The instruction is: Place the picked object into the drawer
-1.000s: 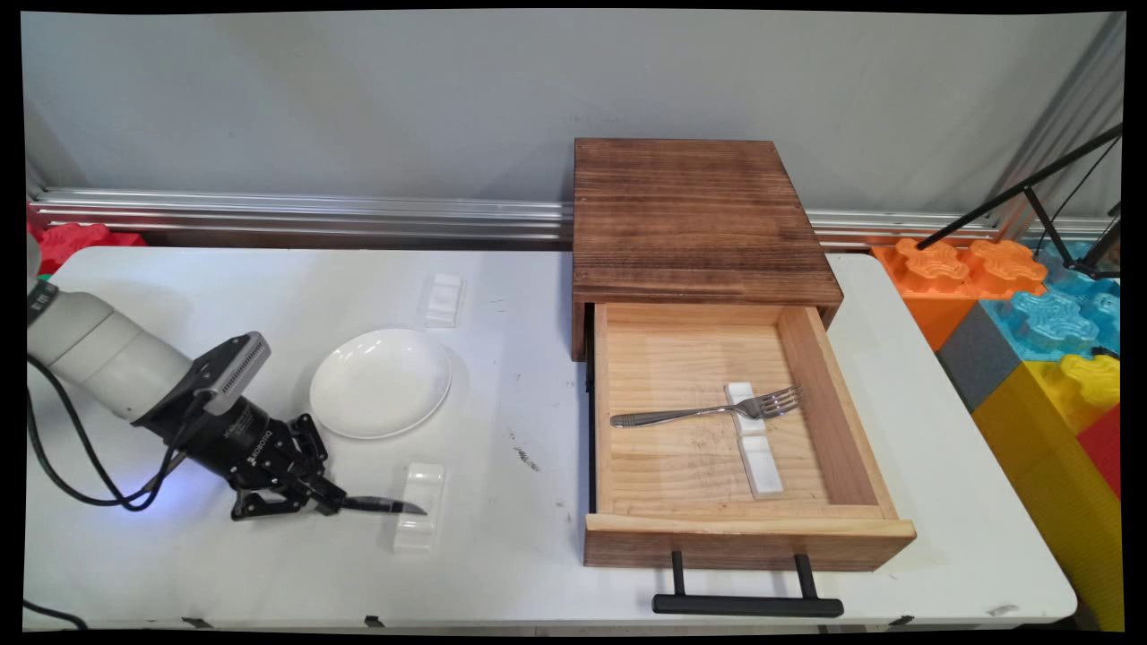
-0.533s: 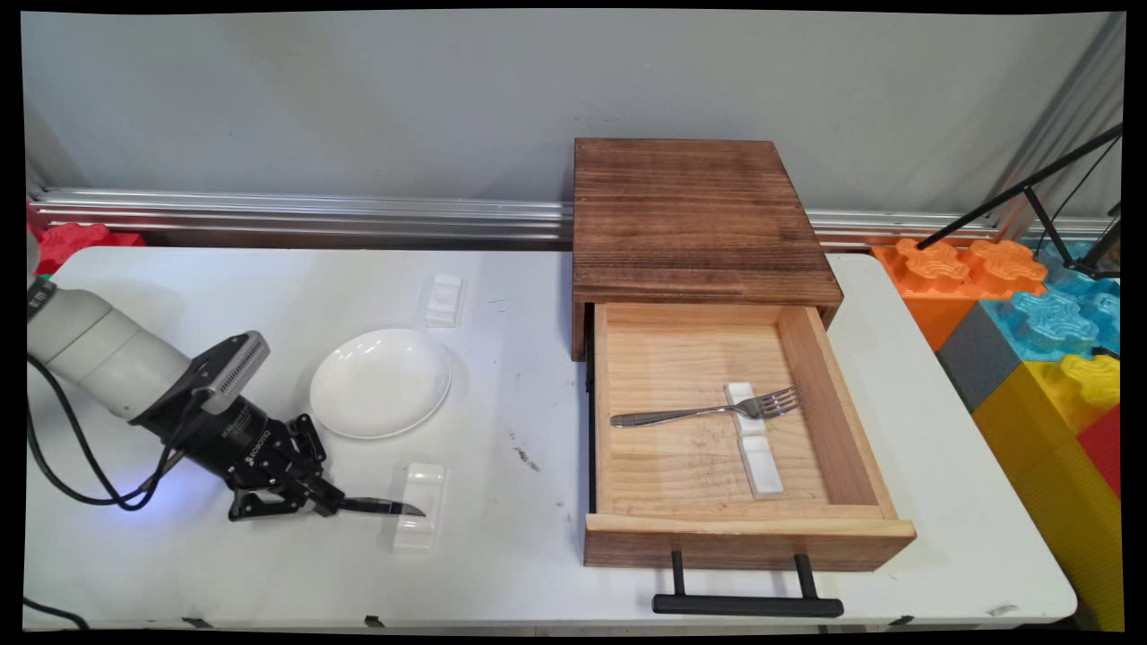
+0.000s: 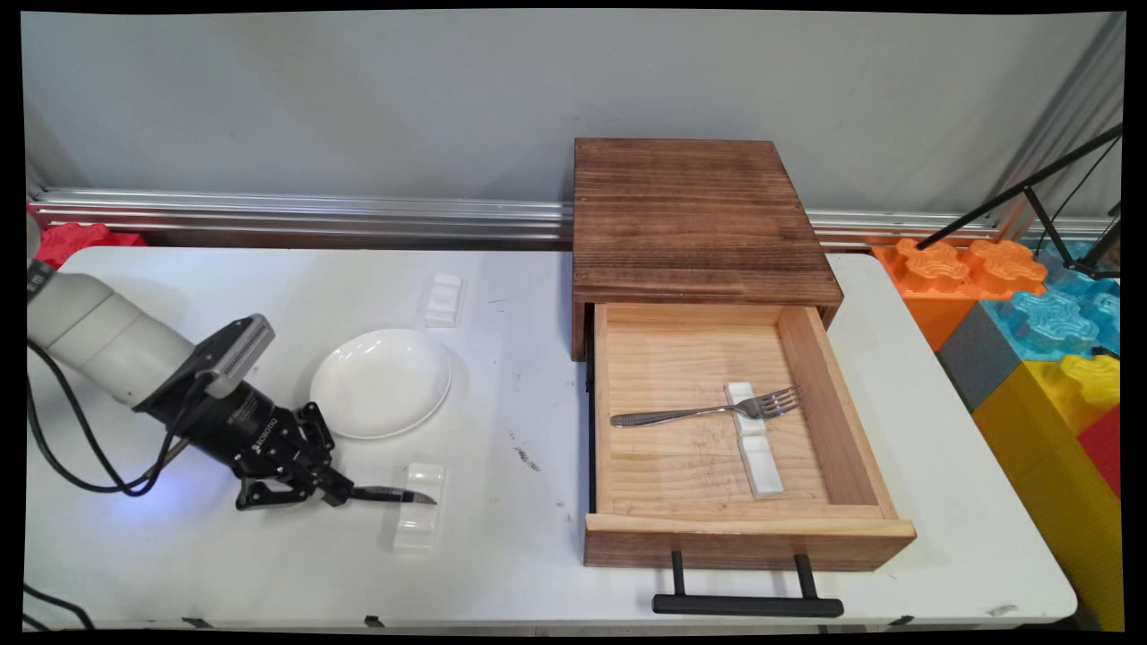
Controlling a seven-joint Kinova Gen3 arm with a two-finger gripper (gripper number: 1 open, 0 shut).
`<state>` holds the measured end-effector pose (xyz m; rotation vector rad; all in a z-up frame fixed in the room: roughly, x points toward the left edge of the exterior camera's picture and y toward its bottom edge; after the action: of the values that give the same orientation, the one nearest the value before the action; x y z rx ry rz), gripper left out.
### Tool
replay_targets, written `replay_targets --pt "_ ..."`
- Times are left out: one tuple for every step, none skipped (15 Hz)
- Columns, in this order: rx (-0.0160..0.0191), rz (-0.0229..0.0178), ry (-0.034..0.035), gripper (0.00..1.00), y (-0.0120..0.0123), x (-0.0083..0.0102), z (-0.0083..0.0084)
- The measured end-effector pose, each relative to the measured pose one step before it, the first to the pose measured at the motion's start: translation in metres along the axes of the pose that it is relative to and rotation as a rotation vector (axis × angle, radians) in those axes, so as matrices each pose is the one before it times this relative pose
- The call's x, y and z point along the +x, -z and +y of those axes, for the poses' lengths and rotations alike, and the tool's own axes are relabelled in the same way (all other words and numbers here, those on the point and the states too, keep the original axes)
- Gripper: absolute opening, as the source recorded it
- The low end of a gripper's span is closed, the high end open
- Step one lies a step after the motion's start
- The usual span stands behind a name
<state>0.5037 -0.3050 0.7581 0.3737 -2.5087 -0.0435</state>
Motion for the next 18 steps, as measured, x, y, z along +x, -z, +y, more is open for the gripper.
replay_targets --pt "0.00107 0.00381 0.00216 0.00 0.00239 0.00421 -0.00047" --pt "0.00096 0.00382 0.00275 0.00 0.00227 0.00428 -0.00064" --pt "0.00132 0.00378 0.00348 0.00 0.00215 0.00416 -0.00062" --pt "0.00115 0.00292 0.00337 0.00 0.00163 0.00295 -0.00025" --pt "0.00102 0.00389 0.00363 0.00 0.00216 0.00456 -0.00067" --pt "-0.00007 0.00290 0.00273 0.00 0.00153 0.00352 -0.00077" --pt "0.00072 0.00436 0.00450 0.00 0.00234 0.00507 -0.00073" --pt "-0.00050 0.00655 0.00644 0.00 0.00301 0.00673 -0.00066" --pt "-0.00135 0.00679 0.00638 0.00 0.00300 0.00673 -0.00050" --pt "-0.00192 0.00622 0.00482 0.00 0.00256 0.00628 -0.00049" --pt "-0.00132 0.00390 0.00306 0.00 0.00164 0.00434 -0.00064" --pt "-0.00097 0.00561 0.00460 0.00 0.00256 0.00653 -0.00082" --pt "-0.00092 0.00777 0.00717 0.00 0.00325 0.00843 -0.00108" --pt "-0.00105 0.00614 0.00488 0.00 0.00215 0.00665 -0.00120" --pt "-0.00053 0.00634 0.00459 0.00 0.00206 0.00664 -0.00108" --pt "0.00083 0.00989 0.00687 0.00 0.00244 0.00936 -0.00169" --pt "0.00092 0.00732 0.00537 0.00 0.00138 0.00726 -0.00115" --pt "0.00098 0.00714 0.00498 0.00 0.00094 0.00763 -0.00125"
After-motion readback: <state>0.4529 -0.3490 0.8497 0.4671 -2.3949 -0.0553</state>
